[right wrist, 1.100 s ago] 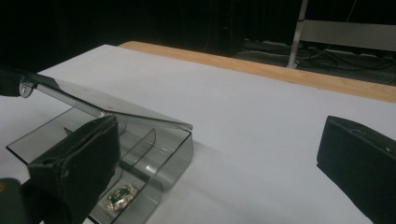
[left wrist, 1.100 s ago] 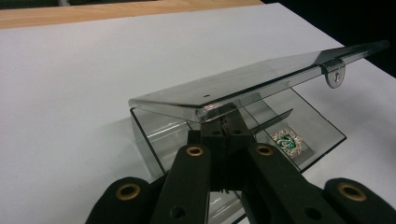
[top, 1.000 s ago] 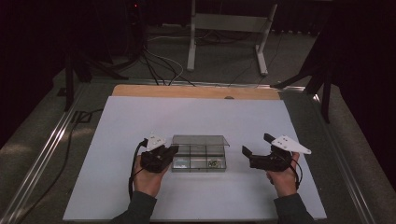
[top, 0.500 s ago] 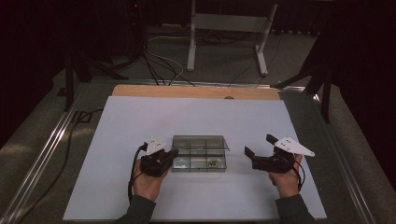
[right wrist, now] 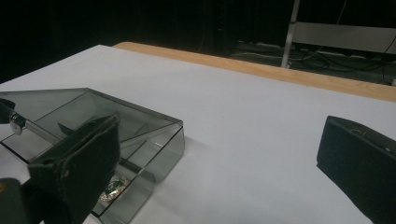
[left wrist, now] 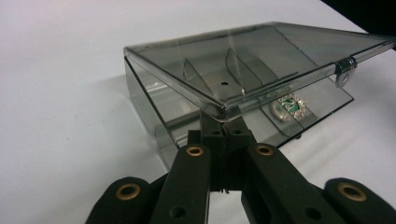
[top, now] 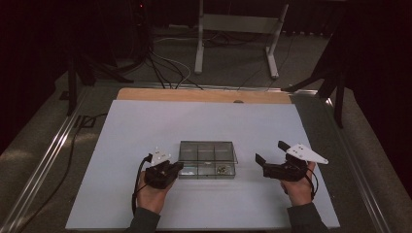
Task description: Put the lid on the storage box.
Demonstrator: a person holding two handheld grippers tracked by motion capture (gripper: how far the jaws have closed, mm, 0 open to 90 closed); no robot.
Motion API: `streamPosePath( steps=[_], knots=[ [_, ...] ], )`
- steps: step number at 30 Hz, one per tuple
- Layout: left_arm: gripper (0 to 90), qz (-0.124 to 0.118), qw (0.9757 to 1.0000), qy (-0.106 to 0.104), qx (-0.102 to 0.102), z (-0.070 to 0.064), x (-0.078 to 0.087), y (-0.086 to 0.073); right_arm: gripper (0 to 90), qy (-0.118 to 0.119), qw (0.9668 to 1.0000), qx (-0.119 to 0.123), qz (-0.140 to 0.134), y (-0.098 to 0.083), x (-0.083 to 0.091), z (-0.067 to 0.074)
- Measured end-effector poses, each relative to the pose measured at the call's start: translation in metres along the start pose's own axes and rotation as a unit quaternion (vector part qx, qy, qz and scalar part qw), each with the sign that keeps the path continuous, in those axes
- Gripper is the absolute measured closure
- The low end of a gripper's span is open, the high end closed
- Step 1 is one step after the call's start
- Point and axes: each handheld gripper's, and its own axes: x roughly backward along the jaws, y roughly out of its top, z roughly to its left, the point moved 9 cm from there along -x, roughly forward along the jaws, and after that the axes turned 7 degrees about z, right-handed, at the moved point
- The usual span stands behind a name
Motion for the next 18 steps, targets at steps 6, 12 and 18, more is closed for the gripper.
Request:
streamPosePath(
  steps=[6,12,18],
  knots=[
    [90.0,0.008,1.0,-0.001,-0.002,0.0,-0.002,-0.006,0.0,0.001,1.0,0.003,0.0,0.0,0.0,0.001],
    [90.0,0.009,1.0,0.0,-0.004,0.0,-0.001,-0.009,0.0,0.001,1.0,0.004,0.0,0.0,0.0,0.002],
    [90.0,0.015,0.9999,0.0,-0.007,0.0,-0.001,-0.013,0.0,0.0,1.0,0.005,0.0,-0.001,0.0,0.002]
  ],
)
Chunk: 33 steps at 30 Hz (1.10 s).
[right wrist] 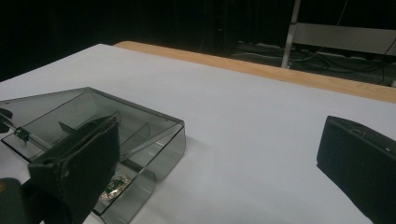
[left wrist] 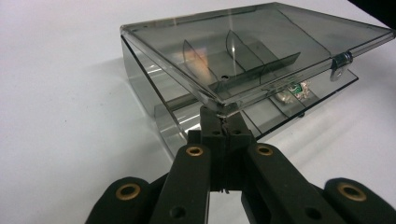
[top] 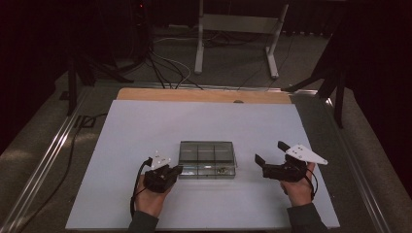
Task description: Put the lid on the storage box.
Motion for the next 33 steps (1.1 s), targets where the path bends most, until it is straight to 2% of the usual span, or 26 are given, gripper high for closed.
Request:
streamPosePath(
  steps=[15,33],
  knots=[
    [90.0,0.012,0.9999,0.004,-0.009,-0.001,-0.003,-0.008,0.0,-0.001,1.0,0.007,0.001,-0.001,0.0,0.001],
    [90.0,0.014,0.9997,0.008,-0.019,-0.002,0.002,-0.013,0.0,-0.002,0.9999,0.012,-0.002,0.001,0.0,0.003]
  ],
)
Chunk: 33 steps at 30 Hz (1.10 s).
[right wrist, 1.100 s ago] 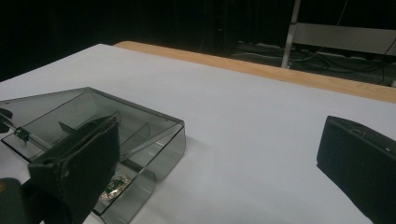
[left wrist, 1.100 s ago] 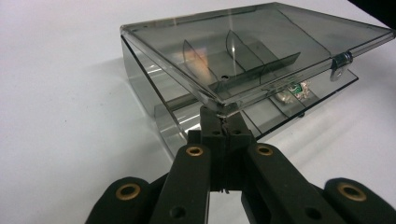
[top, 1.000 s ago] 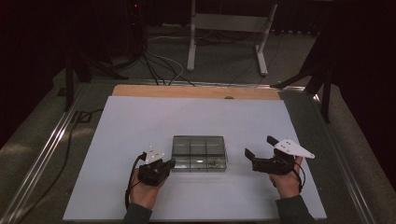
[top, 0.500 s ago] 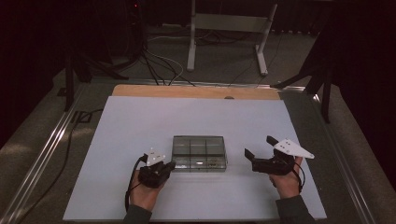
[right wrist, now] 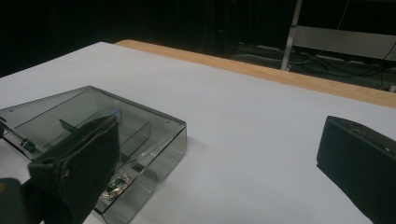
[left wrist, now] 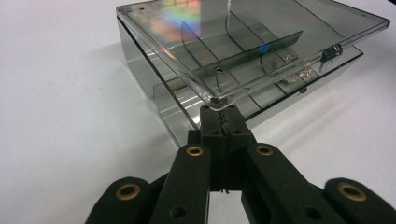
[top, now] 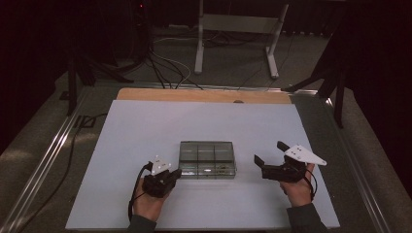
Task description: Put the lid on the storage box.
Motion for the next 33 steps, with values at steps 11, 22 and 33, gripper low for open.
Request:
streamPosePath(
  steps=[11,22,33],
  knots=[
    [90.0,0.011,0.9999,-0.003,-0.002,-0.003,-0.003,-0.007,0.0,-0.001,1.0,0.003,0.0,0.0,0.001,0.001],
    [90.0,0.021,0.9997,-0.006,-0.005,-0.006,-0.006,-0.012,0.0,-0.001,1.0,0.005,0.0,0.001,0.001,0.001],
    [90.0,0.031,0.9993,-0.015,-0.014,-0.015,-0.01,-0.018,0.0,0.0,1.0,0.007,0.002,0.0,0.0,0.003]
  ],
)
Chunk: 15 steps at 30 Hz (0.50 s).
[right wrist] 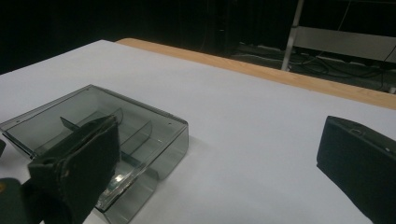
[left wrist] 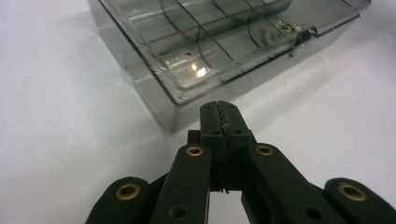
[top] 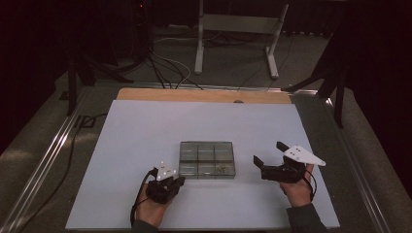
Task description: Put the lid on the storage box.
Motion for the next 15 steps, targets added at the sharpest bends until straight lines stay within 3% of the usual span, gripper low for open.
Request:
streamPosePath(
  steps=[5,11,15],
  knots=[
    [90.0,-0.008,0.9998,-0.012,-0.011,-0.007,0.003,0.002,0.0,0.0,1.0,0.0,0.0,0.0,0.0,0.0],
    [88.4,-0.048,0.998,-0.027,-0.03,-0.012,0.016,0.014,0.0,0.001,1.0,0.001,0.0,0.0,0.0,0.001],
    [78.1,-0.081,0.9957,-0.026,-0.037,-0.008,0.03,0.024,0.0,0.002,1.0,0.001,0.0,-0.001,-0.001,0.001]
  ],
)
